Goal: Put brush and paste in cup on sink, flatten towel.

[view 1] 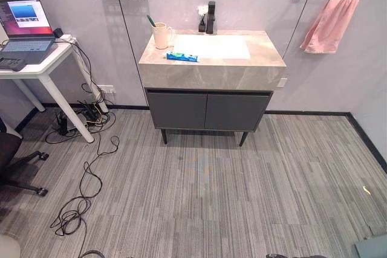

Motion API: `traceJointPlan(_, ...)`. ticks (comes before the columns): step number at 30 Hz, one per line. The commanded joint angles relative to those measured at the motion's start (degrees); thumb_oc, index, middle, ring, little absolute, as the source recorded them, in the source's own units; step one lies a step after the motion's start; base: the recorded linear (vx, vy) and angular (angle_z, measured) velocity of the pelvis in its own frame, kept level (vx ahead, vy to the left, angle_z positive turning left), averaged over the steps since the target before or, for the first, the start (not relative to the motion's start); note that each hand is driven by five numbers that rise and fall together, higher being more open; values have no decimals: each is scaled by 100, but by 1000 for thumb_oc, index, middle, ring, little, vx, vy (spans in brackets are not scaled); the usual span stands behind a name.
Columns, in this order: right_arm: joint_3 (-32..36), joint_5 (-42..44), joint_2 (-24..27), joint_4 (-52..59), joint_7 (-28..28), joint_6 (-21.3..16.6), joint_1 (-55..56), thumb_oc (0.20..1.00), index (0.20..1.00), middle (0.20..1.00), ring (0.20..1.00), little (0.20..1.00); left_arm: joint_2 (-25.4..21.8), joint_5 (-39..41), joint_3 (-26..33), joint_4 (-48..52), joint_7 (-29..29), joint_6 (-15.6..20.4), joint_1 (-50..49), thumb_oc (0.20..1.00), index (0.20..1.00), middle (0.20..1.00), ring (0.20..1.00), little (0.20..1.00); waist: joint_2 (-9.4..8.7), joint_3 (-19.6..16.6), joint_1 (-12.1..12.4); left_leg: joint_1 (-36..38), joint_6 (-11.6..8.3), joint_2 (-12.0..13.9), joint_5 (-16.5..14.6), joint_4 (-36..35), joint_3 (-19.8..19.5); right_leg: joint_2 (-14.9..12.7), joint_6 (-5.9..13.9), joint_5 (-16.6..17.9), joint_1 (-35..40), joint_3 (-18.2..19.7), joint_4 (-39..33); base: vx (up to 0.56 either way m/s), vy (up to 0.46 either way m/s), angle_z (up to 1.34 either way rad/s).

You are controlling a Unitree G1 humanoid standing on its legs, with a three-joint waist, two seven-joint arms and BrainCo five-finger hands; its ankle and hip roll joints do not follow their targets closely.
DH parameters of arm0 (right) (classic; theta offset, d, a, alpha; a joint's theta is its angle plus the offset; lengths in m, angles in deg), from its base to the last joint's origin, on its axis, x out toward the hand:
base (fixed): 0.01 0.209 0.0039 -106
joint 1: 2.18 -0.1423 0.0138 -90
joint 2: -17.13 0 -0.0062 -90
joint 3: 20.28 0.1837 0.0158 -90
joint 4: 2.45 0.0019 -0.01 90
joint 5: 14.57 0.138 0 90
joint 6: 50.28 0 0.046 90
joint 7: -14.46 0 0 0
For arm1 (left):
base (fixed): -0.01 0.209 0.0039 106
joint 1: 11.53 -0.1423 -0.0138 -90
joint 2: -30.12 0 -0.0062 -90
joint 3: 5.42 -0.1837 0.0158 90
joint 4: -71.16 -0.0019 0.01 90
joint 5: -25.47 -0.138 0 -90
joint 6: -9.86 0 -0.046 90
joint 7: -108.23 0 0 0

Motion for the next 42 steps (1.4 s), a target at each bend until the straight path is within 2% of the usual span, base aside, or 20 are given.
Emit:
traceJointPlan(1,-103,167,-39,-190,-60,-58,-91,1000,1000,1000,1000,1000,112,-59,-5,-362,47,-11,31,1000,1000,1000,1000,1000,-197,-128,72,-14,-48,-322,340,-321,-303,-73,279,45,-167,251,336,0,0,0)
traceJointPlan(19,-49,595,-195,-67,84,-87,-63,1000,1000,1000,1000,1000,247,-17,-65,-450,3,-35,-35,1000,1000,1000,1000,1000,-156,-257,60,130,-21,-348,270,-360,-275,-85,302,44,-28,363,225,0,3,0)
traceJointPlan(29,-173,365,-248,-192,244,-18,37,1000,1000,1000,1000,1000,259,-38,-44,-458,-174,-52,-83,1000,1000,1000,1000,1000,-189,-225,117,130,10,-381,192,-322,-264,-126,328,67,8,358,156,0,17,0)
traceJointPlan(39,-84,340,-245,-252,151,33,-89,1000,1000,1000,1000,1000,165,-12,-35,-444,-98,-52,73,1000,1000,1000,1000,1000,-248,-4,141,-133,202,-538,7,52,-185,-342,444,76,-331,449,674,-25,114,-2)
traceJointPlan(41,-26,392,-236,-225,123,34,-120,1000,1000,1000,1000,1000,123,-42,-46,-428,-93,-46,90,1000,1000,1000,1000,1000,-265,84,112,-164,270,-582,-60,169,-171,-404,496,60,-505,476,1088,-50,213,-11)
traceJointPlan(42,11,463,-231,-146,105,7,-126,1000,1000,1000,1000,1000,79,-60,-54,-417,-83,-40,103,1000,1000,1000,1000,1000,-269,197,42,-156,340,-621,-75,239,-174,-450,538,207,-771,565,1706,-46,177,-10)
